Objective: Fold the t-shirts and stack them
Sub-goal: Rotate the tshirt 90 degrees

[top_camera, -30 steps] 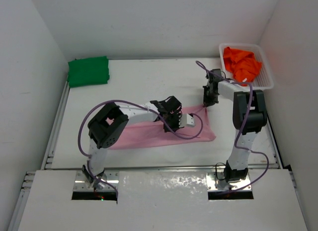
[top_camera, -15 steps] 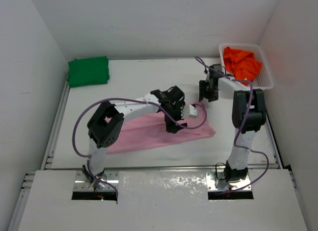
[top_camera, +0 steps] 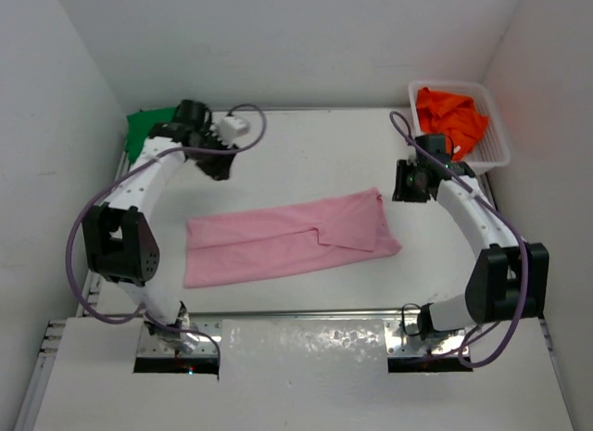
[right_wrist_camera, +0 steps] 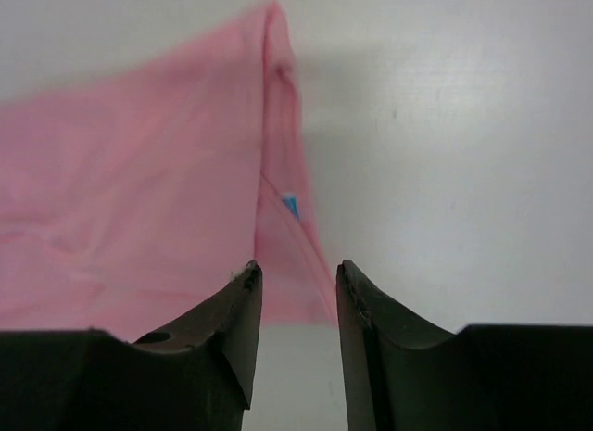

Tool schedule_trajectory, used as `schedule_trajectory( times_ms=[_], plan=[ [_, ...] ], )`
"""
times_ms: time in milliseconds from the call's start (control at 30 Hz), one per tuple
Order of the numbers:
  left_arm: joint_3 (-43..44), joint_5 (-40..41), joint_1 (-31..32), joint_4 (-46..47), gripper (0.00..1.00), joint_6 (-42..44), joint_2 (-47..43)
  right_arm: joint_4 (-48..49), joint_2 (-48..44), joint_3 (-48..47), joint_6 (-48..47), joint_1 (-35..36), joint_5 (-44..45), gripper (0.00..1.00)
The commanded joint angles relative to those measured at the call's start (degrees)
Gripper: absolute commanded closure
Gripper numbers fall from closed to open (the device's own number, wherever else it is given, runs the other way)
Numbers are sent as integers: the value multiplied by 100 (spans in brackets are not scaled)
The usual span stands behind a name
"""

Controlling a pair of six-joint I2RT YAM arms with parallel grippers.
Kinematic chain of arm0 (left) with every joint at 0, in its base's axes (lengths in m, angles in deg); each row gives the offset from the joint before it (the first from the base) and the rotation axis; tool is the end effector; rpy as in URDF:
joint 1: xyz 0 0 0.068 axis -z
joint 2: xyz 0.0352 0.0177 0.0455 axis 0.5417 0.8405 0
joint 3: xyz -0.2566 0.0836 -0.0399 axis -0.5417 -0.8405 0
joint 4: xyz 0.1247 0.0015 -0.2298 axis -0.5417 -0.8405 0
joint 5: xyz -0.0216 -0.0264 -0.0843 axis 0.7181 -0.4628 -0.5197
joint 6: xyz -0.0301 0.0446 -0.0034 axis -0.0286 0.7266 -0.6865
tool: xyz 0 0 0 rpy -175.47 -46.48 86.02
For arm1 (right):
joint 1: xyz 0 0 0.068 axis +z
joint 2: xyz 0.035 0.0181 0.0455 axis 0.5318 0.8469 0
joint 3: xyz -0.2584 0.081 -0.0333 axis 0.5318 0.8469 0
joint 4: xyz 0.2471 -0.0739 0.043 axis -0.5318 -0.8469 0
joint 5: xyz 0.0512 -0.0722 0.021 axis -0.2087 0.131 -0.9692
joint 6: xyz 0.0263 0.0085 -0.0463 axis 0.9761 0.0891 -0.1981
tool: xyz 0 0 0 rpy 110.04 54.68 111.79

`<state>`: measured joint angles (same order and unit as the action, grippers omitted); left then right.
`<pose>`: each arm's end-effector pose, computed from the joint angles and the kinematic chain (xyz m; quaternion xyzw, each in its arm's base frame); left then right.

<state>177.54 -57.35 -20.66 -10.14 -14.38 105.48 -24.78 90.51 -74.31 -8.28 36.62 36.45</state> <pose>0.3459 -0.0872 0.3115 0.4178 0.8531 -0.1212 0.2882 0.3013 0.0237 0.2575 0.1020 0.9489 0.0554 0.2935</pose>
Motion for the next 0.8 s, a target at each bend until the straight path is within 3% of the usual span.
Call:
schedule_trajectory(
  times_ms=[0, 33, 67, 100, 133, 433, 500, 667, 767],
  plan=[
    [-1112, 911, -633, 61, 67, -62, -326, -112, -275, 745, 343, -27, -154, 64],
    [-1436, 913, -860, 246, 64, -106, -380, -60, -415, 1044, 440, -27, -233, 59],
    [-1848, 896, -1141, 631, 49, -289, -511, 36, -590, 1482, 589, -36, -278, 52],
    [-1852, 895, -1144, 635, 49, -291, -512, 37, -592, 1486, 634, -36, -278, 52],
    [-2139, 913, -1283, 1009, 37, -404, -521, 116, -679, 1738, 678, -45, -243, 47],
    [-3881, 2440, -1487, 2558, 40, -361, -512, 950, -400, 2557, 994, -54, -374, 47],
    [-4188, 2530, -1487, 2665, 39, -282, -600, 1310, -14, 2489, 1021, -54, -462, 52],
    [-4620, 2548, -1487, 2595, 40, -107, -776, 1549, 1066, 1830, 889, 8, -419, 81],
    [-4848, 2373, -1487, 2411, 40, 165, -916, 1444, 1646, 1215, 801, 130, -392, 93]
  ],
)
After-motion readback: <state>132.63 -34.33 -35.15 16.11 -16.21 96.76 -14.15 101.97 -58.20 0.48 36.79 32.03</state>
